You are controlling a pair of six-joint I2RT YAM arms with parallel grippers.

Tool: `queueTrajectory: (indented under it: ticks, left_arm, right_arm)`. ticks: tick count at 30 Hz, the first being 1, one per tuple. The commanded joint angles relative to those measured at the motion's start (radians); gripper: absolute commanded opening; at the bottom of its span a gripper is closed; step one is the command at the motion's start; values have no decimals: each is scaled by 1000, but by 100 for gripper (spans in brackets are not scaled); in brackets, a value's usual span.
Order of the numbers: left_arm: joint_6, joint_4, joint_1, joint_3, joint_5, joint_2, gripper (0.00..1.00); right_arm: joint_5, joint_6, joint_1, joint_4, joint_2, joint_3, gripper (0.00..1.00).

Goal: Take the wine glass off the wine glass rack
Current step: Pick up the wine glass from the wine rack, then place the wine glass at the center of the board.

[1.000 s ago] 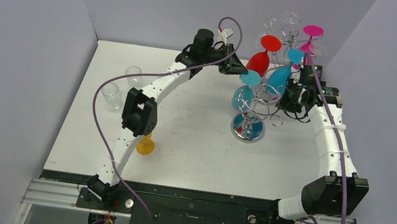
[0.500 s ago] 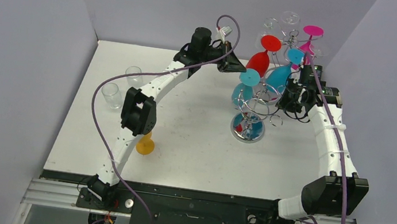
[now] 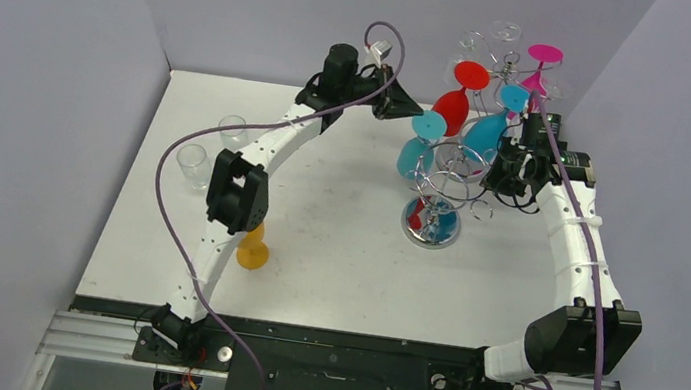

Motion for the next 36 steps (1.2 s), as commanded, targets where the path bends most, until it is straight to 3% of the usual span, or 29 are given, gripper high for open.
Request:
queueTrajectory:
  ticks: [1, 17, 18, 21, 25, 29, 36]
  left_arm:
    - [-55, 56, 22, 2, -26, -97, 0]
    - [-88, 66, 53, -51, -57, -145, 0]
    - [-87, 62, 56, -57, -59, -148, 0]
    - [-82, 51, 64, -70, -68, -164, 0]
    - [-74, 36, 76, -78, -69, -179, 0]
    - [-68, 23, 86, -80, -69, -191, 0]
    - [-58, 12, 103, -97, -70, -222, 0]
  right_arm:
    - [34, -31, -6, -65, 9, 25, 0]
    - [32, -21, -4, -71, 13, 57, 0]
    - [30, -19, -5, -71, 13, 67, 3]
    - [22, -7, -2, -67, 6, 86, 30]
    - [17, 8, -1, -57, -9, 104, 49]
    - [16, 27, -1, -50, -26, 114, 57]
    - [65, 58, -10, -77, -88, 147, 62]
